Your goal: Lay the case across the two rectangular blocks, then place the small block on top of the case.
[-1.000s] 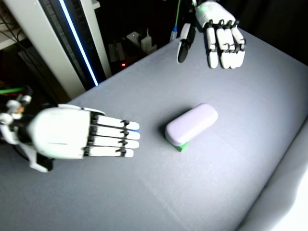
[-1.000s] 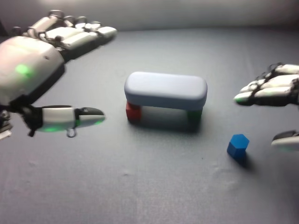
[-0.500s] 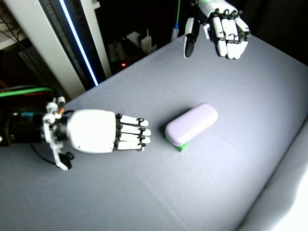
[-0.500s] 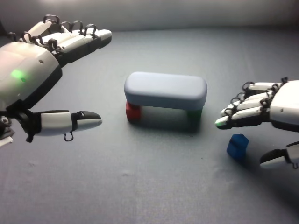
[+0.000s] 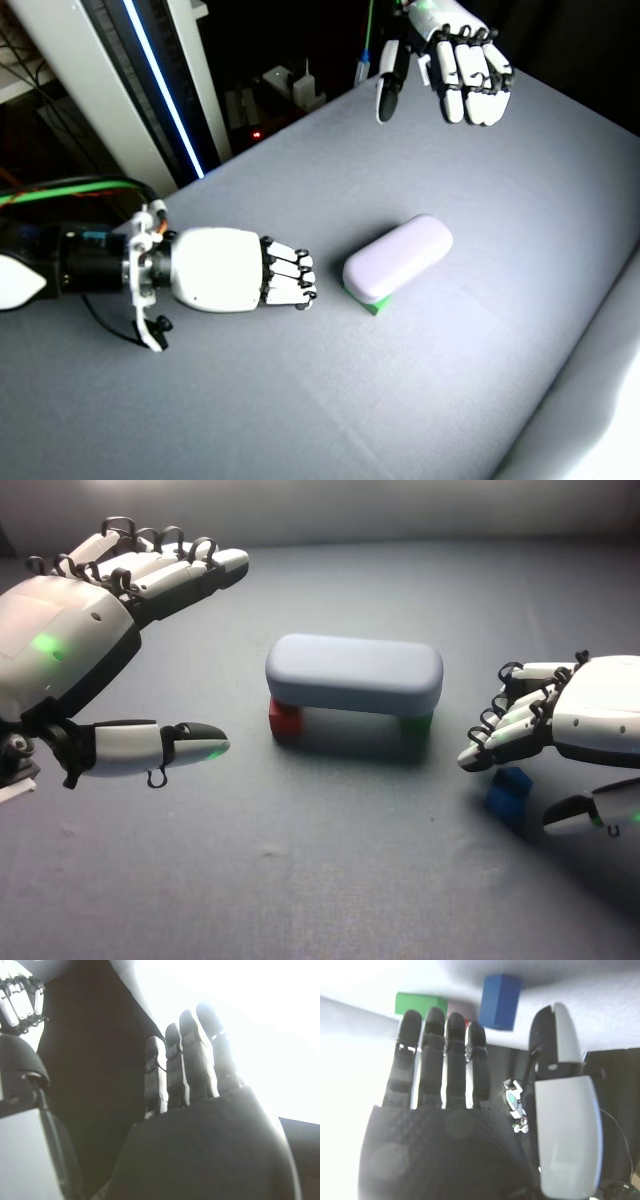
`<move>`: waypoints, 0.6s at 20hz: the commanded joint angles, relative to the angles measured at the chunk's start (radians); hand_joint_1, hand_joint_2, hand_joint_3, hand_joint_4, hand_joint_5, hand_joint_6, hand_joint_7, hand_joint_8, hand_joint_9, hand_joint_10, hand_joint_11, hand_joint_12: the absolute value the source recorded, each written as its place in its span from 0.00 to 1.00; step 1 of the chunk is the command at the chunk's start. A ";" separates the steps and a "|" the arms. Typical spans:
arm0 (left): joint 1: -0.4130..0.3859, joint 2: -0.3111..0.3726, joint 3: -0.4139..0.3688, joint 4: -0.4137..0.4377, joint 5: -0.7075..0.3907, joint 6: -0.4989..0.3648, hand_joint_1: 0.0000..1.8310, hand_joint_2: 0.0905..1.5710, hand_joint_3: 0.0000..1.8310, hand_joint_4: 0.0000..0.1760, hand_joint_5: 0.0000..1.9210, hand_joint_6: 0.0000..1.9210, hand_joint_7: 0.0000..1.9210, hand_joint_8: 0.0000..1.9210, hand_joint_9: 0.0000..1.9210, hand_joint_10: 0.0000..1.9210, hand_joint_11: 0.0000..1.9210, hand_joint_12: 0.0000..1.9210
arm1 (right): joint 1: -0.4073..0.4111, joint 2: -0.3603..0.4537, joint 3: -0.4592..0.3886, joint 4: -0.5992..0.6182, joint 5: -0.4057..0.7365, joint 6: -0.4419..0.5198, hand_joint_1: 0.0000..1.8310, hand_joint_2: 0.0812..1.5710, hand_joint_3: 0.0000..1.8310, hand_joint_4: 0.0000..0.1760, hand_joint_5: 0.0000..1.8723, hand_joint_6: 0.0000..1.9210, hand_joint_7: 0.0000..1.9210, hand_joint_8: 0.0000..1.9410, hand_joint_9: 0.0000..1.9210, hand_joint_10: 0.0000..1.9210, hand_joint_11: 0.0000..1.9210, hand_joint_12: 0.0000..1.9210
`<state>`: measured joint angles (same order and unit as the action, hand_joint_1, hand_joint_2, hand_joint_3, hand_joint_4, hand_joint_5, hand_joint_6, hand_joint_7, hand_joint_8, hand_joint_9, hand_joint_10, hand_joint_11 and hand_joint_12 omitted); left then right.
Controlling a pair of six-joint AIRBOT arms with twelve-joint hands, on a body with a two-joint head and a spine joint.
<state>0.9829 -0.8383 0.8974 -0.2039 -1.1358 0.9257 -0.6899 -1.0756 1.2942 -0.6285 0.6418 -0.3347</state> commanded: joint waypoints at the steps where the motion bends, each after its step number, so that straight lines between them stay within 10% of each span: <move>1: -0.008 -0.004 0.004 0.008 -0.122 -0.003 0.49 0.55 0.00 0.50 0.15 0.00 0.15 0.00 0.16 0.00 0.00 0.49 | 0.011 -0.001 0.005 0.030 0.080 0.006 0.57 0.66 0.00 0.00 0.33 0.00 0.33 0.00 0.31 0.01 0.04 0.59; 11: -0.007 -0.011 0.010 0.006 -0.122 -0.012 0.50 0.56 0.00 0.38 0.14 0.00 0.16 0.00 0.17 0.00 0.00 0.52 | 0.016 -0.034 0.025 0.030 0.073 0.006 0.63 0.61 0.00 0.00 0.49 0.01 0.47 0.01 0.45 0.02 0.17 0.56; 12: -0.007 -0.012 0.010 0.005 -0.121 -0.013 0.50 0.56 0.00 0.39 0.14 0.00 0.15 0.00 0.17 0.00 0.00 0.52 | 0.016 -0.037 0.027 0.030 0.072 0.006 0.63 0.65 0.00 0.00 0.56 0.34 0.51 0.01 0.49 0.04 0.21 0.59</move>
<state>0.9829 -0.8455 0.9028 -0.2028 -1.1370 0.9173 -0.6853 -1.1126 1.3178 -0.6258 0.6334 -0.3347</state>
